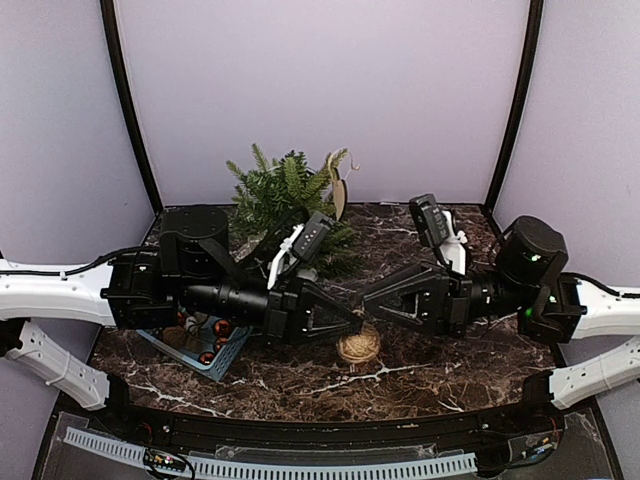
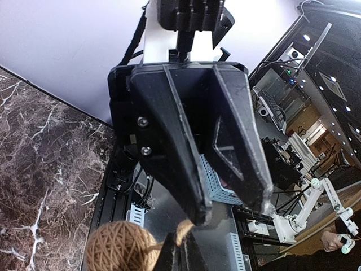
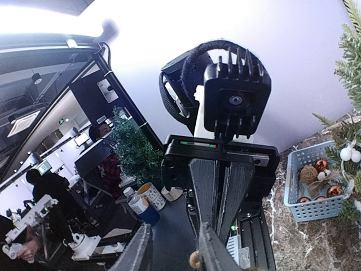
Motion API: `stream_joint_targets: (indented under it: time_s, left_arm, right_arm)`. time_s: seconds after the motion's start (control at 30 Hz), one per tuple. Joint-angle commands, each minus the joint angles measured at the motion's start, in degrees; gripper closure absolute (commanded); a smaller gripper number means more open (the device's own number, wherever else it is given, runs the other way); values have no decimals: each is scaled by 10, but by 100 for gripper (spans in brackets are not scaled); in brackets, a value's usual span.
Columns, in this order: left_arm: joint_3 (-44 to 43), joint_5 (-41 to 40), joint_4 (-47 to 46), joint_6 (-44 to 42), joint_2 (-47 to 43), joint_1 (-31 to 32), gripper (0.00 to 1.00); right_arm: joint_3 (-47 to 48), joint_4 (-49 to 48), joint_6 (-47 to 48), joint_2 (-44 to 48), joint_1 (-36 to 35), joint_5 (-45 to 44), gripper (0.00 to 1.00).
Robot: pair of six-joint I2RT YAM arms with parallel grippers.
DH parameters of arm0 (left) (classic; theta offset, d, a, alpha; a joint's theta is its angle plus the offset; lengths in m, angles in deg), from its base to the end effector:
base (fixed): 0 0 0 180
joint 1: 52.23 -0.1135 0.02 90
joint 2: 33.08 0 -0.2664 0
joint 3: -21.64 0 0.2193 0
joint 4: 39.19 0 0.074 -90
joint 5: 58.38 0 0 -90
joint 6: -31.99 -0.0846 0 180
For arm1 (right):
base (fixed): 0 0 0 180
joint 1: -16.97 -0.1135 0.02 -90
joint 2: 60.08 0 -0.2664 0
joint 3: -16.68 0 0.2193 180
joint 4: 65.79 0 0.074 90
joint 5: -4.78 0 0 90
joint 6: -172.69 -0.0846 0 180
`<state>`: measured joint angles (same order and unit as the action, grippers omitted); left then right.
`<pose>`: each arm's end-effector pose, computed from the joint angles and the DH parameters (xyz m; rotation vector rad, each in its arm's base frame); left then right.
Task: Decorate the small christmas tree
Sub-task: Pass from the left arm to the right
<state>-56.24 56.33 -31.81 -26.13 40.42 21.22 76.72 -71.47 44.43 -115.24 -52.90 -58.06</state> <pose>0.0554 -0.3107 0.3778 1.0411 1.6325 -1.6821 0.0439 0.2321 0.3782 -0.9026 1.4436 1.8250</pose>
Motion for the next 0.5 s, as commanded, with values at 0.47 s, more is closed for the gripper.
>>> stream_joint_targets:
  time_s: [0.47]
  left_arm:
    - [-17,22,-41,-2,0,-2,100]
  right_arm:
    - [-4,25,11,4,-2,-51,69]
